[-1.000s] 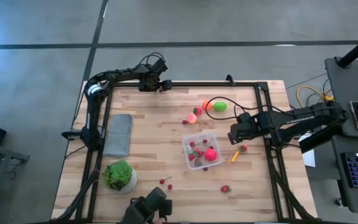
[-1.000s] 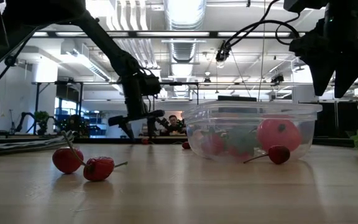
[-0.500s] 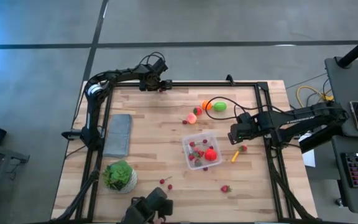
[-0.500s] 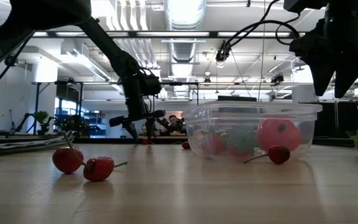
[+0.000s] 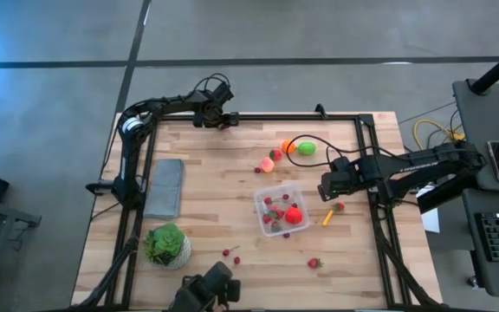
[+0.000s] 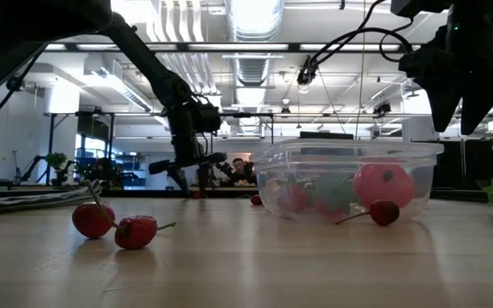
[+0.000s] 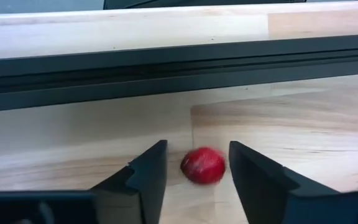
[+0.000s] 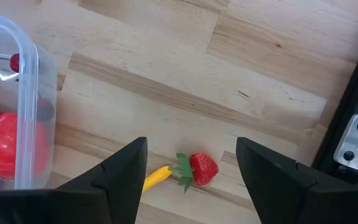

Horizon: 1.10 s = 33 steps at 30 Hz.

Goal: Pick and placing Produce into tupperware
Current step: Put the cherry into the transparent bin

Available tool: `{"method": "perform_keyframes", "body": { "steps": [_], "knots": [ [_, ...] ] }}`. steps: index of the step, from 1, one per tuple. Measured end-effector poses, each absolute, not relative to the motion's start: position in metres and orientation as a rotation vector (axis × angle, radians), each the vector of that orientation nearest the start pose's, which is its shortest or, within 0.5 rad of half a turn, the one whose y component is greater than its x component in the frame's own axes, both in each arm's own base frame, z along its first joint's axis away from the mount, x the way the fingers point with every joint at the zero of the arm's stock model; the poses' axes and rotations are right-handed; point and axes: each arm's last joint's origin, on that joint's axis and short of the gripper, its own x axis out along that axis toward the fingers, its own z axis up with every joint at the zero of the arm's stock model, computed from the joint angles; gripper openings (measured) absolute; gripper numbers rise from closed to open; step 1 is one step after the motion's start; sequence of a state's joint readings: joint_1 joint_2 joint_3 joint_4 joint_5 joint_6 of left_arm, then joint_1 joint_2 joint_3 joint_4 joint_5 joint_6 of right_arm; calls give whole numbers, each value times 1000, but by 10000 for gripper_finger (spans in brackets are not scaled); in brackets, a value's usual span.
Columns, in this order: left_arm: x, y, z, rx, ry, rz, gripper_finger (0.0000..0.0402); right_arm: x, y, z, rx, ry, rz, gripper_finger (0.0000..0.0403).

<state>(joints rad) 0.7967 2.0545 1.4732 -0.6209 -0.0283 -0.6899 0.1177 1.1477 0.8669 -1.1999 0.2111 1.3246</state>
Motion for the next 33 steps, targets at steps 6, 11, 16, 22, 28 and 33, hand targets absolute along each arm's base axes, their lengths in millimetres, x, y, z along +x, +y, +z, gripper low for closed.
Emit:
{"method": "perform_keyframes", "body": {
  "steps": [6, 11, 16, 22, 28, 33],
  "knots": [
    [291, 296, 162, -1000, 895, 1084, 104, 172, 14, 238, 834, 1143, -993, 244],
    [294, 293, 162, -1000, 899, 1067, 88, 172, 14, 238, 835, 1143, -993, 242],
    [303, 282, 170, -996, 898, 1004, 87, 172, 14, 238, 835, 1143, -992, 240],
    [316, 254, 207, -875, 860, 880, 86, 172, 14, 238, 835, 1143, -993, 242],
    [335, 191, 262, -652, 815, 572, 86, 172, 13, 239, 849, 1085, -1048, 238],
    [353, 126, 290, -415, 789, 324, 86, 168, 8, 246, 846, 901, -1144, 240]
  ]
}}
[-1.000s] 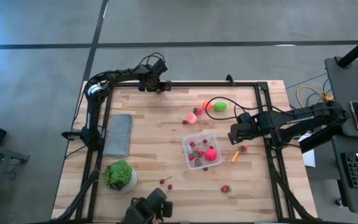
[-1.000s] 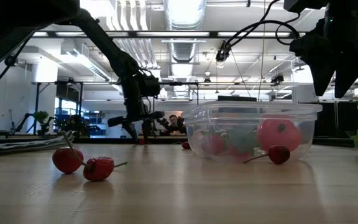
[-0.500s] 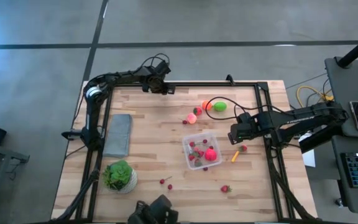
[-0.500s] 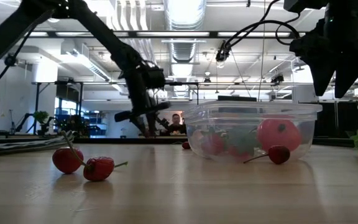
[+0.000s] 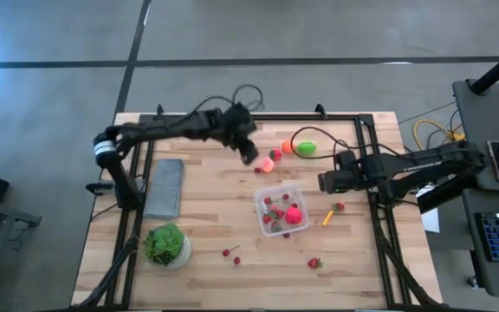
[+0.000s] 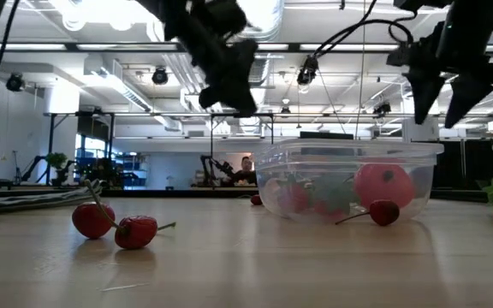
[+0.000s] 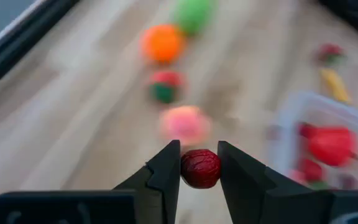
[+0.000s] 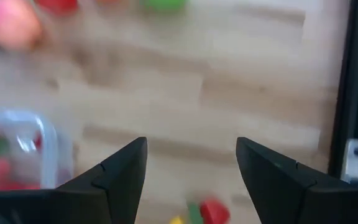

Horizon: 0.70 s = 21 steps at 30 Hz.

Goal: Pick and placing Produce into tupperware
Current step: Put the cherry into the transparent bin

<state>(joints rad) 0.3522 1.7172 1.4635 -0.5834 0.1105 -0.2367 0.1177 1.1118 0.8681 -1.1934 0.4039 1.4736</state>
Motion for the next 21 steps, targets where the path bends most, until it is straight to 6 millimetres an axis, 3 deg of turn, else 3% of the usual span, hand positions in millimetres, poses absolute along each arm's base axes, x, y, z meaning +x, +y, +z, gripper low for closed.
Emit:
{"method": "perform_keyframes", "body": {
  "steps": [7, 12, 18, 21],
  "knots": [
    [383, 55, 295, -301, 696, 77, 86, 153, 0, 277, 766, 597, -1159, 236],
    [402, 16, 278, -257, 688, 12, 86, 140, -3, 299, 658, 526, -1093, 240],
    [413, 2, 244, -348, 794, 104, 86, 132, -3, 314, 656, 502, -1034, 236],
    [415, -2, 240, -330, 806, 92, 86, 134, -2, 315, 688, 513, -1004, 237]
  ]
}}
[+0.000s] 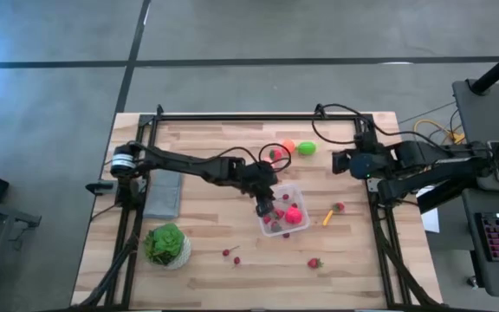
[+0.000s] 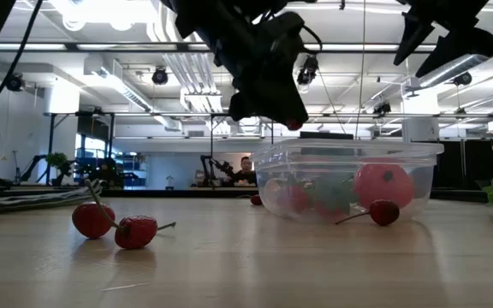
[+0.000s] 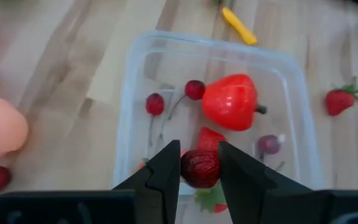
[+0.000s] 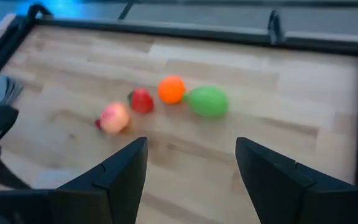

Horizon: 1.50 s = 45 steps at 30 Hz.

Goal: Pick and placing Produce into tupperware
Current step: Put the cherry into the transparent bin, then put the middle strawberry into the transparent bin

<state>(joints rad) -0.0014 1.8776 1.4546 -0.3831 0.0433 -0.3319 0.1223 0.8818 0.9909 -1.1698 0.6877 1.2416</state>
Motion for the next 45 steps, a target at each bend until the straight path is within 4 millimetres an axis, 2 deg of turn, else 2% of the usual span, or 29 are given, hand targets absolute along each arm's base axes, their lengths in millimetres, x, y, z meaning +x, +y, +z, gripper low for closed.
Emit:
{"method": "perform_keyframes", "body": {
  "steps": [6, 11, 15, 19, 23, 25, 30, 36, 41, 45],
  "knots": [
    [413, -4, 235, -399, 816, 130, 100, 143, 3, 308, 767, 653, -910, 244],
    [413, -11, 232, -375, 811, 160, 157, 152, 8, 302, 799, 792, -827, 241],
    [412, -11, 232, -438, 798, 231, 213, 158, 11, 297, 838, 868, -795, 240],
    [410, -12, 233, -449, 805, 239, 249, 159, 14, 288, 928, 987, -858, 242],
    [401, -24, 240, -433, 836, 222, 258, 155, 16, 270, 975, 1192, -984, 243],
    [395, -30, 238, -415, 877, 226, 259, 157, 19, 259, 991, 1291, -961, 245],
    [380, -46, 236, -366, 935, 230, 259, 166, 31, 238, 855, 1422, -777, 245],
    [374, -58, 231, -337, 977, 216, 259, 170, 47, 219, 480, 1532, -547, 234],
    [372, -57, 227, -344, 981, 253, 259, 165, 46, 198, 350, 1642, -494, 230],
    [372, -57, 227, -345, 977, 252, 259, 165, 46, 190, 308, 1677, -468, 230]
  ]
}}
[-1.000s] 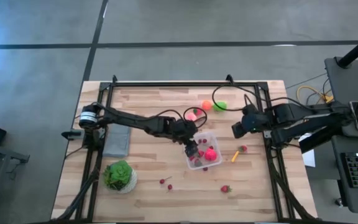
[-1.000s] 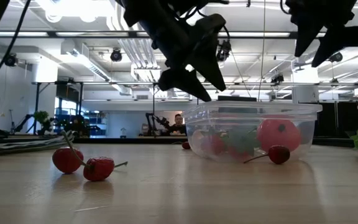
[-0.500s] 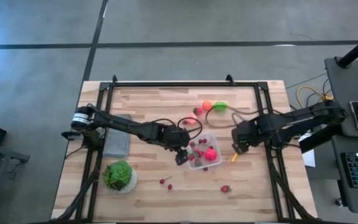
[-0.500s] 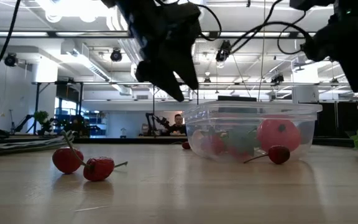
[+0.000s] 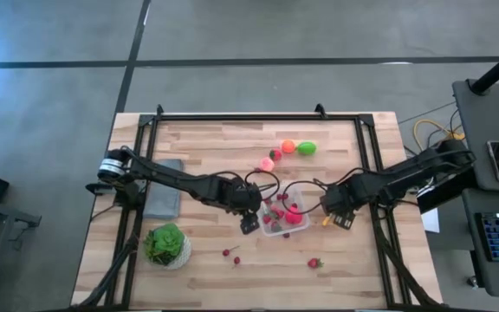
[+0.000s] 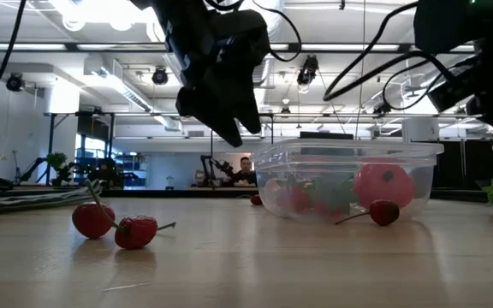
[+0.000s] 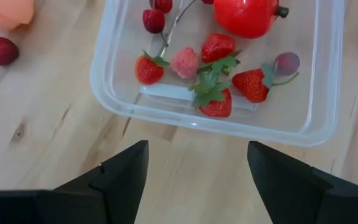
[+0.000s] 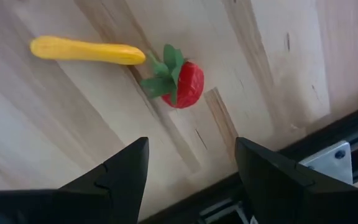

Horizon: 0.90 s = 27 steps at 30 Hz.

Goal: Pick and placing Produce into tupperware
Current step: Put the middle strawberry into the transparent bin

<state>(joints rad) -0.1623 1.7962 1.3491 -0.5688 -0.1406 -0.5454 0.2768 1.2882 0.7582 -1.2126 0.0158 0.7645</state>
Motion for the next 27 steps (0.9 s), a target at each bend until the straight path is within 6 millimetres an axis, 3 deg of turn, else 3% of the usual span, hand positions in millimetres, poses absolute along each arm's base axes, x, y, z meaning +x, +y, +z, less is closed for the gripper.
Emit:
{"method": "perform_keyframes", "body": {
  "steps": [10, 17, 27],
  "knots": [
    [373, -55, 227, -350, 977, 258, 259, 176, 49, 171, 188, 1667, -319, 230],
    [372, -55, 227, -350, 979, 258, 259, 171, 47, 152, 154, 1743, -341, 230],
    [372, -53, 226, -351, 982, 263, 259, 176, 47, 149, 152, 1681, -339, 231]
  ]
}}
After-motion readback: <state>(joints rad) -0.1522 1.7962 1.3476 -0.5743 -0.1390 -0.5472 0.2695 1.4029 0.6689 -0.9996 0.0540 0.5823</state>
